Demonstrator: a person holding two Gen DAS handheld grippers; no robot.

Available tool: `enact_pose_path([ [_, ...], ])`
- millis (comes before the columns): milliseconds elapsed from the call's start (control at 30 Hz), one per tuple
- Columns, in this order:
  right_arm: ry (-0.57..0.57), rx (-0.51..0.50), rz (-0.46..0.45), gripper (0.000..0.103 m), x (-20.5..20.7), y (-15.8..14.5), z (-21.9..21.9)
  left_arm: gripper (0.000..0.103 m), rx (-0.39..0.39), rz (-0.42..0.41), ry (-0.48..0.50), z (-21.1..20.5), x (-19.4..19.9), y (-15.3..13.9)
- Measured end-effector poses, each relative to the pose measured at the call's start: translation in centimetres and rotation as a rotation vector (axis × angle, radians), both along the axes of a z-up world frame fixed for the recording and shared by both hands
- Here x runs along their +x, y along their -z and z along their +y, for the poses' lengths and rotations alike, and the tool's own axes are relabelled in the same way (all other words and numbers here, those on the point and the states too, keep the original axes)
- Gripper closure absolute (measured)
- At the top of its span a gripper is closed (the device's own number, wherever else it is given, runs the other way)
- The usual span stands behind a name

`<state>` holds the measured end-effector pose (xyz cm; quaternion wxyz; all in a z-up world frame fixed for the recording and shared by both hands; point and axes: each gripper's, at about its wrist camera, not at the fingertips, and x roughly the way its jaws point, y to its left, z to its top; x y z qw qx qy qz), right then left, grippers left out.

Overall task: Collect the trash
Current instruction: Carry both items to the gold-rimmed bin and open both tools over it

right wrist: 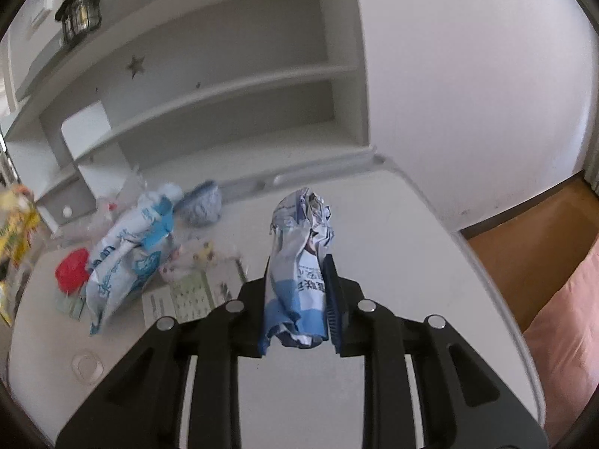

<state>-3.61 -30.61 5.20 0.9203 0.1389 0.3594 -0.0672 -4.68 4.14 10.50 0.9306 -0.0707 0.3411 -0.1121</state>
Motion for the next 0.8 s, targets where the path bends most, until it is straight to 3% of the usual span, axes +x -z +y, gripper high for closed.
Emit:
enact_pose_path([
  [67,-0.009,0.034,-0.026,0.080,-0.7,-0.9,-0.6,0.095,0.004,-0.013,0.042,-1.4,-0.3,-0.7],
  [167,0.028,0.081,-0.128,0.080,-4.2,-4.3,-3.3,0.095,0.001,-0.043,0.193,-6.5,-1.6,-2.3],
  [300,0.151,0.101,-0.214,0.080,-11.6,-7.6,-8.9,0.095,0.008,-0.042,0.548,-19.0,-5.1,-2.7],
  [433,0.381,0.100,-0.218,0.079,-20.5,-7.6,-15.5,0.095,0.019,-0.003,0.847,-30.0,-10.5,-1.3],
  [533,0.559,0.171,-0.177,0.079,-26.7,-4.9,-20.5,0.095,0.060,0.058,1.044,-38.0,-15.1,1.0],
  [600,0.650,0.221,-0.102,0.079,-29.4,-1.3,-23.5,0.095,0.116,0.124,1.136,-42.7,-17.8,4.1],
  [667,0.715,0.304,0.016,0.079,-30.9,4.4,-26.3,0.095,0.192,0.193,1.178,-46.5,-19.7,8.3],
  [800,0.791,0.504,0.242,0.079,-32.7,16.0,-29.2,0.095,0.363,0.442,1.146,-51.5,-20.1,21.1],
])
